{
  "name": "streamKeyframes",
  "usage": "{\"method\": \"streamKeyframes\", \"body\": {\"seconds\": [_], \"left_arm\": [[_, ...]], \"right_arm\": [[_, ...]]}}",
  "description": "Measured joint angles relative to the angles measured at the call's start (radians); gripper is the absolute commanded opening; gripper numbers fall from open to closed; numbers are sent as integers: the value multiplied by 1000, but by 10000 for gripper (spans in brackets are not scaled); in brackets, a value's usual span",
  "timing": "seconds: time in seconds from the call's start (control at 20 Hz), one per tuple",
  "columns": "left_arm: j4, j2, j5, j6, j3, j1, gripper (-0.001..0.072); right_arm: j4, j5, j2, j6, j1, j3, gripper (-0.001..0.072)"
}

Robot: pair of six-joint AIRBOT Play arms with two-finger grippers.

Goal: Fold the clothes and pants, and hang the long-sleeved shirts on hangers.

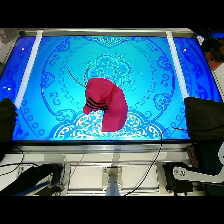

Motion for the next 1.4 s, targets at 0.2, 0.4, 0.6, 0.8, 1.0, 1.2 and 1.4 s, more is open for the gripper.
{"method": "streamKeyframes", "body": {"seconds": [0.2,0.4,0.6,0.8,1.0,1.2,1.4], "left_arm": [[-29,3,-9,17,-15,6,15],[-94,3,-10,47,-121,42,15],[-270,3,16,111,-307,131,15],[-439,3,46,197,-492,217,15],[-518,3,83,230,-632,273,14],[-690,3,144,308,-765,344,15],[-972,-12,193,466,-891,431,15]], "right_arm": [[0,0,0,0,0,0,14],[0,0,0,0,0,0,14],[0,0,0,0,0,0,14],[0,0,0,0,0,0,14],[0,0,0,0,0,0,14],[14,-5,0,1,0,-1,8],[104,19,-11,-29,0,-62,7]]}}
